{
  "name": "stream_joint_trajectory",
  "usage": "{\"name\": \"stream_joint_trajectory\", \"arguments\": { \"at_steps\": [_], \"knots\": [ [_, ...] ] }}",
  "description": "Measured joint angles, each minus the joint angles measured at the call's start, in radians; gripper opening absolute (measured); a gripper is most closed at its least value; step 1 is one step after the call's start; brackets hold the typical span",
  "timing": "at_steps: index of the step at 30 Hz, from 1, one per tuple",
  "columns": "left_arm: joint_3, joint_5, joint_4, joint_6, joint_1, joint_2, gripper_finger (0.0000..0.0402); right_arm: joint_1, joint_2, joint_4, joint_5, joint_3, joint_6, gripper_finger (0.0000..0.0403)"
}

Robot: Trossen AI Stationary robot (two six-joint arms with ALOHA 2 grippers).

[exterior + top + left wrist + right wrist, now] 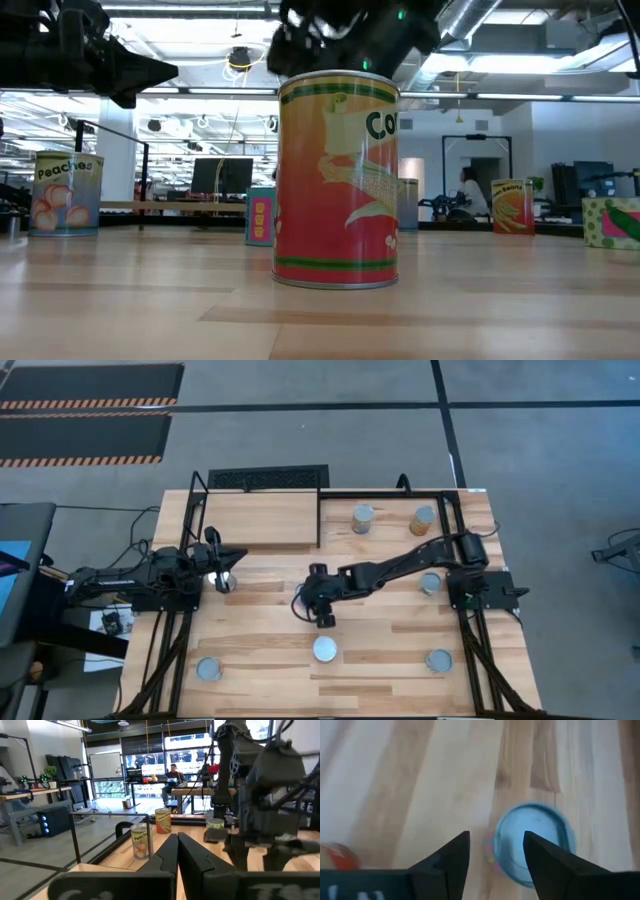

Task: Pick and place cans onto a shelf
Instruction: Put the canned corn on the shelf

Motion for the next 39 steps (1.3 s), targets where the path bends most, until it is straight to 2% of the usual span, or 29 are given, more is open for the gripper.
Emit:
{"name": "stream_joint_trajectory", "arguments": {
  "at_steps": [6,14,18,23,28,31,37,39],
  "knots": [
    [0.0,0.0,-0.014,0.0,0.0,0.0,0.0002,-0.008,0.027,-0.01,0.038,0.0,-0.061,0.015],
    [0.0,0.0,-0.013,0.0,0.0,0.0,0.0002,-0.03,0.012,-0.03,-0.001,0.0,-0.062,0.0016],
    [0.0,0.0,-0.014,0.0,0.0,0.0,0.0002,-0.039,-0.014,-0.126,-0.044,0.089,-0.034,0.0025],
    [0.0,-0.003,-0.015,0.0,0.0,0.0,0.0002,-0.062,-0.046,-0.262,-0.023,0.338,0.022,0.0015],
    [0.0,-0.004,-0.028,-0.001,0.0,0.0,0.0002,-0.157,-0.04,-0.294,0.025,0.587,0.022,0.0008],
    [0.0,-0.005,-0.038,-0.001,0.0,0.0,0.0002,-0.227,0.006,-0.307,0.022,0.706,-0.005,0.0009],
    [0.0,-0.005,-0.043,-0.002,0.0,0.0,0.0002,-0.339,0.178,-0.33,-0.058,0.927,-0.065,0.0008],
    [0.0,-0.005,-0.055,-0.003,0.0,0.0,0.0002,-0.364,0.229,-0.315,-0.071,0.964,-0.082,0.0008]
  ]
}}
